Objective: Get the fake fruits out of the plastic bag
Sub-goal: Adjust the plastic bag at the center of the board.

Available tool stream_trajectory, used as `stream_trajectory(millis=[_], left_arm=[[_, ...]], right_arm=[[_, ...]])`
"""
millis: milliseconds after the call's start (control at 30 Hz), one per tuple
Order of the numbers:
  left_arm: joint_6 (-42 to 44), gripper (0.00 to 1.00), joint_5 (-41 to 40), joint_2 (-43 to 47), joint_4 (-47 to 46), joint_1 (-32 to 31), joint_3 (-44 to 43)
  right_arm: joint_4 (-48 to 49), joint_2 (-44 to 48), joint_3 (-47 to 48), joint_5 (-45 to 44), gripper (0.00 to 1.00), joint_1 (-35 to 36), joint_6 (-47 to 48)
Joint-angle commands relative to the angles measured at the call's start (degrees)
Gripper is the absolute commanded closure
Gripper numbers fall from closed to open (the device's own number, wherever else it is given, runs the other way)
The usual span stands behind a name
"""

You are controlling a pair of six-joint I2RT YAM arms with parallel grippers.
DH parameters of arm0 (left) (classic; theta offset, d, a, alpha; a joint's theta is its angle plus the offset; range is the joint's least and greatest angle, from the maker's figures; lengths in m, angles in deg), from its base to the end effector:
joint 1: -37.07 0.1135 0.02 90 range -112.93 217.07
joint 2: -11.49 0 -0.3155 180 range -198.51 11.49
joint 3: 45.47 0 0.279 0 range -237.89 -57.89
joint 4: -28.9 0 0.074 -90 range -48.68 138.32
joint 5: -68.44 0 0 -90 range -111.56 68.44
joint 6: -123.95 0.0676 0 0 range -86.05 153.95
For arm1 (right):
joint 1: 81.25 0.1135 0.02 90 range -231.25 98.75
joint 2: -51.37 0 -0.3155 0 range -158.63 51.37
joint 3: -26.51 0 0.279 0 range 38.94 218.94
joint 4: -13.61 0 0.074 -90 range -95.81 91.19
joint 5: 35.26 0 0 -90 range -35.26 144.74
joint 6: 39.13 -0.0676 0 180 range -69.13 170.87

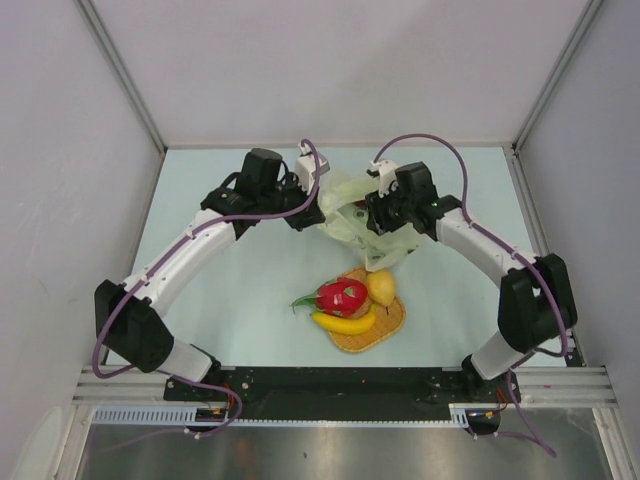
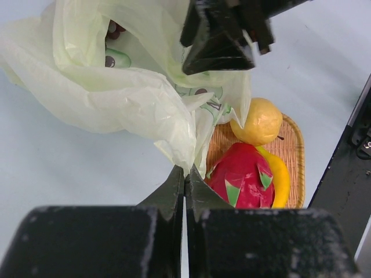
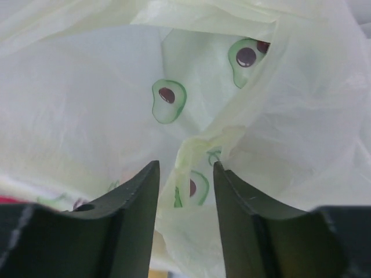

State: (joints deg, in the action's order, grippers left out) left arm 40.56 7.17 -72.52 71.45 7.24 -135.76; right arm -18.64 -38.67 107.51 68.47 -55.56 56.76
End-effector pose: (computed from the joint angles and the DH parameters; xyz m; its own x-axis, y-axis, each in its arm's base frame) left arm 0.3064 -0.2132 0.3790 -0.4209 0.3577 -0.8336 0.8263 0.5303 -0.1897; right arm 0.3541 0.1882 0.2930 -0.5318 -0.3664 -0.7635 -0.6398 0.7645 0.0787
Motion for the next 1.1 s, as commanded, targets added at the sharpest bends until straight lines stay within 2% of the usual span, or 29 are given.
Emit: stream_trajectory(millis=[0,200,300,333,400,633,733,767,833,933,1067], left_arm=[[1.0,1.00,1.1,1.1,-0.8,0.3,-2.4],[1.4,1.00,0.9,1.9,-0.8,0.3,-1.9],[1.4,1.00,0.8,2.4,-0.5,0.3,-2.4],[1.6,1.00,0.7,2.6,-0.2,0.3,-2.6],[2.7,1.00,0.2,3.0,0.2,0.3,-3.4],[6.0,1.00,-1.0,3.1,1.8,0.3,-5.4],[8.9,1.00,0.5,3.2,4.7,0.2,-4.7],[9.8,1.00,0.8,3.5,5.3,0.2,-4.1],[10.9,1.00,1.2,5.3,6.9,0.2,-1.7],[12.8,1.00,1.9,8.4,9.5,0.2,2.3],[14.4,1.00,1.1,12.3,11.8,0.2,9.4]], right_arm=[[6.5,-3.8,6.0,1.9,0.58,0.7,-5.6],[7.9,-10.6,9.2,1.6,0.58,0.5,-11.8],[8.3,-13.2,9.4,-6.8,0.58,0.1,-14.4],[8.0,-14.4,9.4,-14.5,0.59,-0.5,-15.4],[7.8,-14.8,9.4,-20.7,0.61,-3.4,-18.2],[11.1,-10.9,9.4,-27.6,0.64,-13.6,-15.5],[10.6,-7.7,8.5,-25.7,0.63,-14.4,-13.9],[10.4,-5.6,7.5,-24.0,0.60,-14.2,-14.0],[9.8,-3.7,6.1,-16.8,0.55,-13.4,-14.2],[9.1,1.2,2.6,-12.3,0.49,-9.0,-12.5],[9.9,7.4,-3.3,-11.9,0.45,-1.0,-9.1]])
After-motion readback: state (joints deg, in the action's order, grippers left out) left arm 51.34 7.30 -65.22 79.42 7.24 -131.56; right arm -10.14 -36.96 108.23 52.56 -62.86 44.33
